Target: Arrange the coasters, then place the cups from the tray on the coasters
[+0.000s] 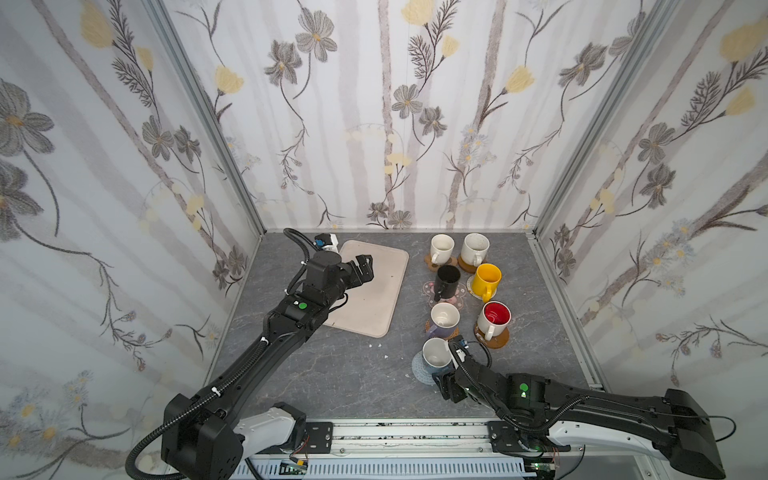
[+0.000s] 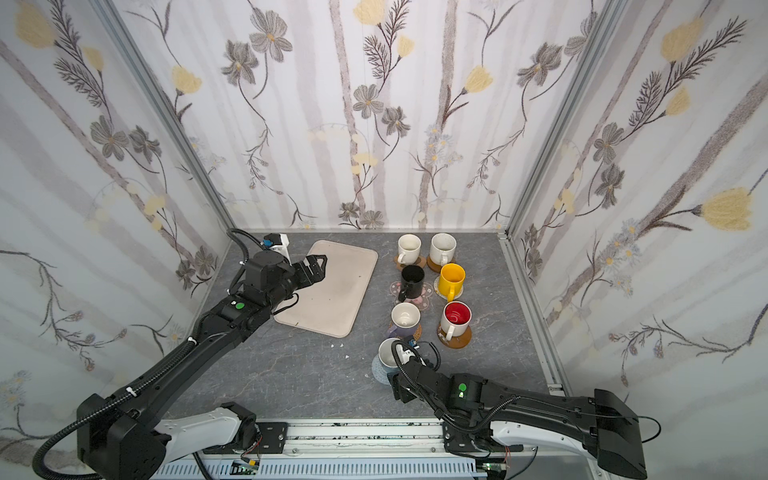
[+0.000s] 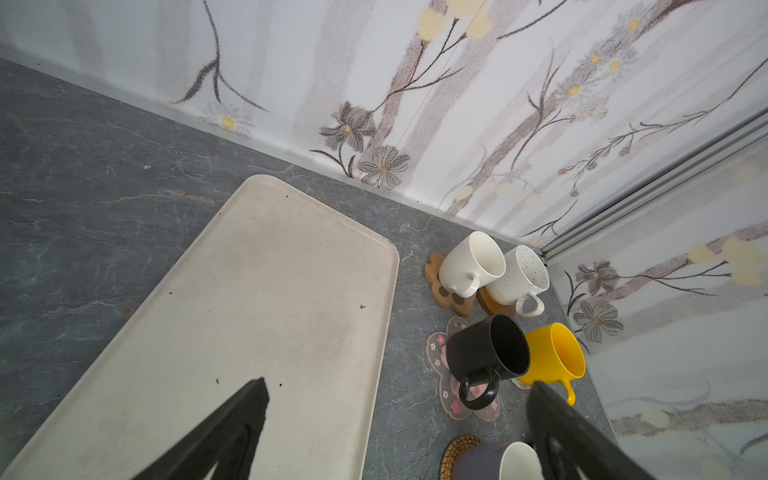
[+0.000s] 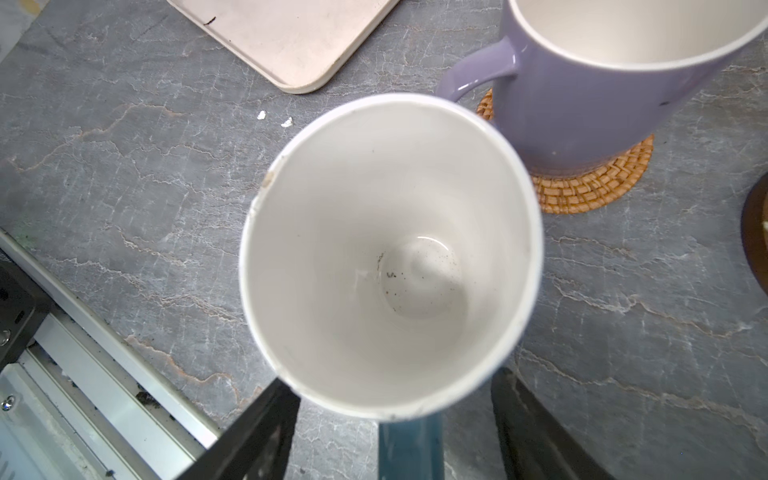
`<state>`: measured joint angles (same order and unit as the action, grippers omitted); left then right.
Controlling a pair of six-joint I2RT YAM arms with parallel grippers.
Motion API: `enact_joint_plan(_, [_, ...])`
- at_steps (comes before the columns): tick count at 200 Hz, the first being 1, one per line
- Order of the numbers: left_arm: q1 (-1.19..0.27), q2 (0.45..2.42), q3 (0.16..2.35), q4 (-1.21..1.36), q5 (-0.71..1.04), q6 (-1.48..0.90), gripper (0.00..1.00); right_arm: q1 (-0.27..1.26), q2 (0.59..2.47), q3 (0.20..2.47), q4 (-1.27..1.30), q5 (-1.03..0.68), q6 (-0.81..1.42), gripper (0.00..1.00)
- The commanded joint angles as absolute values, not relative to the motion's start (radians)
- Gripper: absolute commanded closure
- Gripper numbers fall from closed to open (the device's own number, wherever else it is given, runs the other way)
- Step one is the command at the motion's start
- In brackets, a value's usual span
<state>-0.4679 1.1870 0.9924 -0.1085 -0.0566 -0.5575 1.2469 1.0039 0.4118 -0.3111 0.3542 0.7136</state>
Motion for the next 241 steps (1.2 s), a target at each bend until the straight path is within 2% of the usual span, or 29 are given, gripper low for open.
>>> enact_joint_plan(1, [-0.468, 1.184, 1.002, -0.083, -0.068, -0.558, 0.00, 1.248, 0.991, 0.429, -0.302, 0.374, 0.715, 0.24])
enact_joint_plan(62, [-0.464, 1.172, 1.022, -0.086, -0.070, -0.532, 0.00, 1.246, 0.888, 0.465, -0.344, 0.409, 0.689, 0.10])
enact_joint_plan(89, [-0.464, 1.166, 1.035, -0.086, -0.053, -0.504, 0.00, 1.199, 0.844, 0.513, -0.358, 0.421, 0.620, 0.04])
enact_joint_plan(106, [-0.463, 1.157, 1.041, -0.086, -0.052, -0.490, 0.00, 1.136, 0.824, 0.554, -0.359, 0.411, 0.570, 0.01])
enact_joint_plan(131, [-0.454, 1.138, 1.045, -0.086, -0.055, -0.465, 0.00, 1.018, 0.806, 0.608, -0.325, 0.423, 0.482, 0.00])
enact_joint_plan(176, [-0.449, 1.111, 1.036, -0.084, -0.123, -0.403, 0.00, 0.790, 0.794, 0.685, -0.127, 0.417, 0.322, 0.00])
enact_joint_plan(241, [-0.446, 1.121, 1.034, -0.080, -0.122, -0.270, 0.00, 0.534, 0.935, 0.816, 0.037, 0.345, 0.210, 0.00])
